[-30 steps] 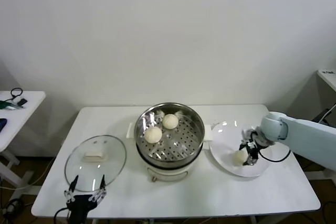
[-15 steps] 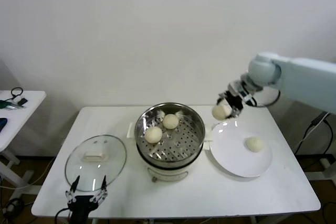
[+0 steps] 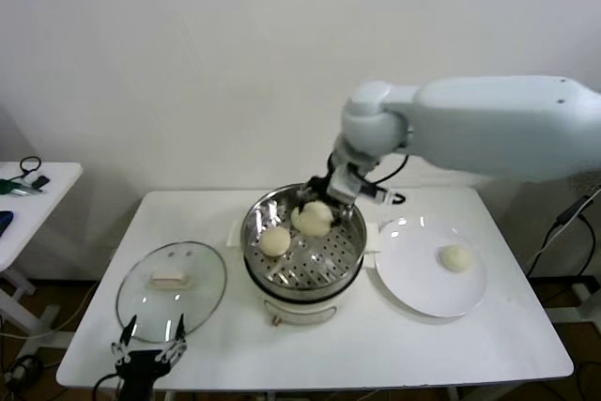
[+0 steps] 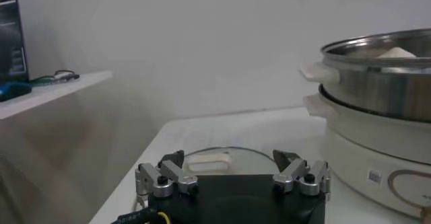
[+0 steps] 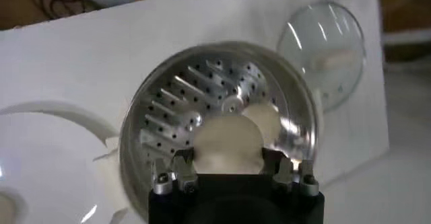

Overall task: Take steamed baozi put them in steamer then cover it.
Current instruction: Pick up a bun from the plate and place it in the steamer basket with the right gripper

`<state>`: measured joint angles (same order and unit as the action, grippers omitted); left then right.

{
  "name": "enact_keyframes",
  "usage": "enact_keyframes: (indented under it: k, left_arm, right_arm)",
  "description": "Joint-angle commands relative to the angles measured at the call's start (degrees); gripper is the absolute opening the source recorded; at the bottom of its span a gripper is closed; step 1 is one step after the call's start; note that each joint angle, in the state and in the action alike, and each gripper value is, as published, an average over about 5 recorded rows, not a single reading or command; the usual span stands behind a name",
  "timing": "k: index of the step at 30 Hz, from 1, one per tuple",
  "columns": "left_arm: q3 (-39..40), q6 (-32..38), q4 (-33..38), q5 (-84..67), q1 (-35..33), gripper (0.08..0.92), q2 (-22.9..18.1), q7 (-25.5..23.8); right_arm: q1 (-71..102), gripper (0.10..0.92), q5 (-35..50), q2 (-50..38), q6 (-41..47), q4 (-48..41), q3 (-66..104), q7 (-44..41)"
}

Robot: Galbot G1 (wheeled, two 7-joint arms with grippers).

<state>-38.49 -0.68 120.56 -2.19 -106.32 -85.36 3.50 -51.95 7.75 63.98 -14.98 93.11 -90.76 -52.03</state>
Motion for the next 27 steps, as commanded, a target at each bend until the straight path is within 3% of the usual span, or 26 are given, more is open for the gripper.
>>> enact_keyframes:
  k: [1,7,19,27]
  left_arm:
    - [-0.1,0.1,-0.2,-0.1,0.0,0.823,-0.2,0.0]
    - [-0.1,0.2,-0.2,-0.1,-0.1,0.823,-0.5,0.2]
    - [-0.2,0.4,0.1,-0.1,-0.3,0.823,-0.5,0.3]
    - [-0.2,0.5,0.3,-0.1,-0.4,0.823,-0.5,0.3]
  right_arm:
    - [9.1,0.686,-12.1,5.8,-4.6,0.2,-1.1,3.3]
    - [13.4,0.685,-15.7,5.8,-4.5,-3.5,-1.0,4.8]
    - [14.4,0.691,-14.1,6.3,-3.5,-4.6,-0.7,5.9]
    - [6.5,0.817,-5.1,2.4,-7.2,-7.7,0.1,4.2]
